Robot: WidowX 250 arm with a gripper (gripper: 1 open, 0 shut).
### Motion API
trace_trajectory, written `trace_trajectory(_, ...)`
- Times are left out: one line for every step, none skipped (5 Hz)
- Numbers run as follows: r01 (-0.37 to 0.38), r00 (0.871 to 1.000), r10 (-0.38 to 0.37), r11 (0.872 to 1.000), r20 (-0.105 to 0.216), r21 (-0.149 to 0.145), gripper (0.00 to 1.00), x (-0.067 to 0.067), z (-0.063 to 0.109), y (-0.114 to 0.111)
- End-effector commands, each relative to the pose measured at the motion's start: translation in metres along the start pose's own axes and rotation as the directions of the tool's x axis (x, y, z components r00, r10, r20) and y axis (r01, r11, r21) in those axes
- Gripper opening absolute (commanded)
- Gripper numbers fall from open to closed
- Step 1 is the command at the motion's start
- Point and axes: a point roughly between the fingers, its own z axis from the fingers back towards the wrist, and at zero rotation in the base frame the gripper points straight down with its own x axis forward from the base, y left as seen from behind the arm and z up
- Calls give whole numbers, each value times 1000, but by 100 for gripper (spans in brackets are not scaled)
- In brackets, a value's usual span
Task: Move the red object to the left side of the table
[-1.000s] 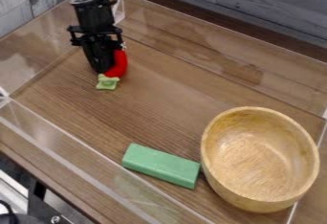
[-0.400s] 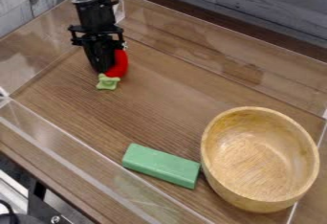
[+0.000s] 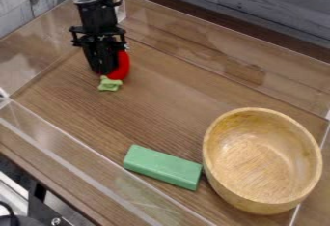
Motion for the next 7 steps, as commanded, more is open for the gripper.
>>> trace_trajectory(15, 999, -16, 1000, 28, 6, 100, 10, 16, -5)
trace_trajectory(19, 997, -19, 1000, 73, -3, 100, 18, 40, -10)
trace_trajectory(26, 991, -24, 1000, 130, -11, 100, 27, 68, -17)
trace_trajectory(16, 993, -16, 1000, 115, -2, 100, 27, 57, -17)
trace_trajectory(8, 995, -9, 1000, 100, 6, 100, 27, 47, -17)
trace_trajectory(8, 997, -9, 1000, 82, 15, 100, 25, 35, -18)
trace_trajectory(5, 998, -7, 1000, 64, 24, 100, 23, 23, -16)
